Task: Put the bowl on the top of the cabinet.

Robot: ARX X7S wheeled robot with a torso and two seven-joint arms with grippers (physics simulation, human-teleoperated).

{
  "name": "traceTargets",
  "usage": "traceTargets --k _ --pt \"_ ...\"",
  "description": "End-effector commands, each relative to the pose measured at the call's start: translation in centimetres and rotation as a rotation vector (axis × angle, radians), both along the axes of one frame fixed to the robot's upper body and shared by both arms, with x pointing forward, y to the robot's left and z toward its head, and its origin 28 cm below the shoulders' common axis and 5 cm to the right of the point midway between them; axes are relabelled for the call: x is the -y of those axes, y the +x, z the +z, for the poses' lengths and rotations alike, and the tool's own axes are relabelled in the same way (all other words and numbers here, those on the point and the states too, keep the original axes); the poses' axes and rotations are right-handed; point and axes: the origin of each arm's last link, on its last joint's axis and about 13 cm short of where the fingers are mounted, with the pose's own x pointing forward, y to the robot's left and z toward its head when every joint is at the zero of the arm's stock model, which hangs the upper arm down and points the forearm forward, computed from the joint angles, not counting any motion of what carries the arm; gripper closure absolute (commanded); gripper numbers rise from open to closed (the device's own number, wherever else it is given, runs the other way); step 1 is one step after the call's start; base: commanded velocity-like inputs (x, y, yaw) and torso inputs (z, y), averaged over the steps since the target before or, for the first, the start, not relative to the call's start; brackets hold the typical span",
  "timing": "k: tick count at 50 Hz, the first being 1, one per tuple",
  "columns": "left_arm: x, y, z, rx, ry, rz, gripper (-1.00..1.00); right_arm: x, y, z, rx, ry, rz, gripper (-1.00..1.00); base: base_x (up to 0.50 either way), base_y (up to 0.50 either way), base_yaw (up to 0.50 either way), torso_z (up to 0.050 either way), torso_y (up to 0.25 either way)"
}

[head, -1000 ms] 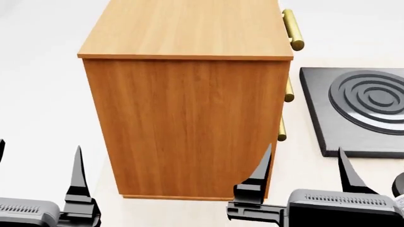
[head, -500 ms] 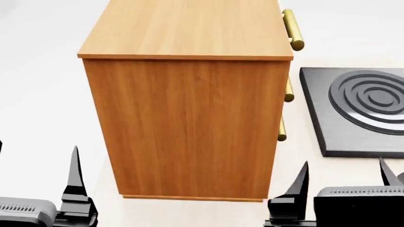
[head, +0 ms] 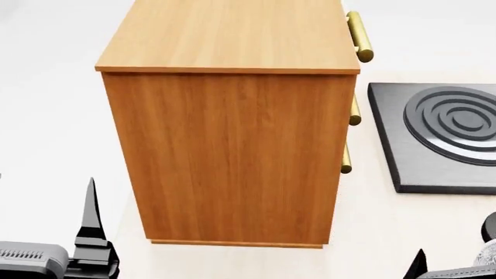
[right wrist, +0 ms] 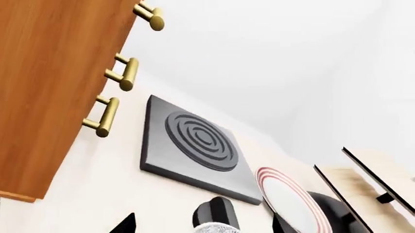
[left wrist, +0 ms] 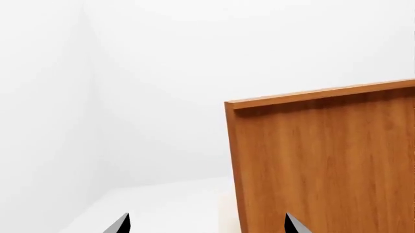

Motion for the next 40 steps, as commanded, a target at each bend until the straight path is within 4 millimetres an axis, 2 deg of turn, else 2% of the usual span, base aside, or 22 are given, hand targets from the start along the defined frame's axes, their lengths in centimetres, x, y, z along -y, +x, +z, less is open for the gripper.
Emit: traceTargets --k 1,11,19,40 --pt "0.2 0.0 0.0 0.0 0.008 -0.003 -1.0 1.0 -1.5 -0.3 -0.06 -0.044 -0.026 -1.0 0.0 0.0 0.0 0.0 0.0" --pt "0.3 0.0 0.2 0.003 0.009 -0.005 -1.0 1.6 -2.2 -1.9 -0.11 -0.04 -0.057 -1.0 0.0 0.0 0.0 0.0 0.0" --pt "0.3 0.0 0.2 0.003 0.01 -0.006 -1.0 1.9 -2.6 -2.4 -0.122 -0.036 -0.067 -1.0 0.0 0.0 0.0 0.0 0.0" --pt "0.5 0.0 0.2 0.003 0.017 -0.009 -1.0 2.3 -2.3 -4.6 -0.161 -0.018 -0.07 -1.0 0.0 0.0 0.0 0.0 0.0"
